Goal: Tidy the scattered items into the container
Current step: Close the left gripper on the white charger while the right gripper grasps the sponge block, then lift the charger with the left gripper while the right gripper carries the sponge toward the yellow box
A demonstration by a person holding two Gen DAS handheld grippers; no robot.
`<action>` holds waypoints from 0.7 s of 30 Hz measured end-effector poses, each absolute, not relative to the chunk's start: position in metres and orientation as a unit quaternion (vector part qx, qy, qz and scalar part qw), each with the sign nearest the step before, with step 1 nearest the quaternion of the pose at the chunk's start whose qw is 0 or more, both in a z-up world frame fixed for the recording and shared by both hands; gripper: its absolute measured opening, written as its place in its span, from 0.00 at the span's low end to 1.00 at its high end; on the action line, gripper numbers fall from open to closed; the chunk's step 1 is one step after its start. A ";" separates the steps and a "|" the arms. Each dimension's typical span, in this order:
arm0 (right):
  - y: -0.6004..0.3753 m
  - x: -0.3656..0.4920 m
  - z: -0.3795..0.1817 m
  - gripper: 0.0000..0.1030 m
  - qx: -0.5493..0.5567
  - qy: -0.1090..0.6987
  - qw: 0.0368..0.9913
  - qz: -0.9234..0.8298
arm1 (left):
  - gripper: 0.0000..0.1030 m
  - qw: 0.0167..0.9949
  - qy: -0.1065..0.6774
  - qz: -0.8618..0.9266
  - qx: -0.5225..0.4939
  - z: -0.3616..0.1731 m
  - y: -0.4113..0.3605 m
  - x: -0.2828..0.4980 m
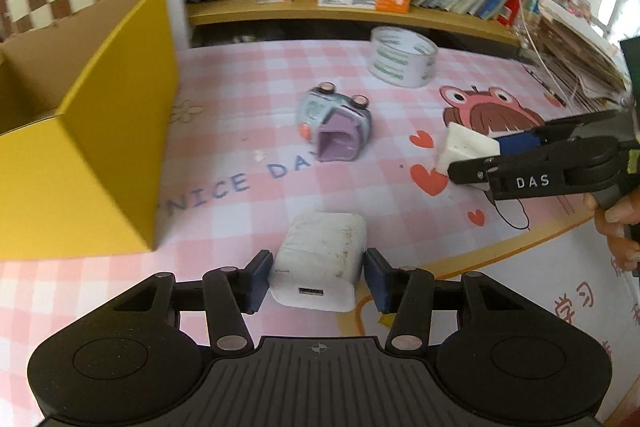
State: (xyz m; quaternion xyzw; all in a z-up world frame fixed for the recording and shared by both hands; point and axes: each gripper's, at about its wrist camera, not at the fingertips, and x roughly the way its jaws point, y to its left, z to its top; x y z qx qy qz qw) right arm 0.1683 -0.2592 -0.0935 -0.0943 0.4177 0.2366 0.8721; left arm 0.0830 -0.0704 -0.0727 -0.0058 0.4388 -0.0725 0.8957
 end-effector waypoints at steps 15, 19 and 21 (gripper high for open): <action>-0.257 0.168 -0.095 0.51 -0.099 0.418 0.872 0.233 | 0.45 0.891 0.450 -0.064 -0.011 -0.084 -0.060 0.069; -0.251 0.170 -0.097 0.53 -0.120 0.414 0.870 0.240 | 0.46 0.890 0.451 -0.065 -0.013 -0.084 -0.059 0.068; -0.249 0.171 -0.099 0.54 -0.127 0.411 0.869 0.245 | 0.48 0.890 0.452 -0.063 -0.013 -0.083 -0.059 0.067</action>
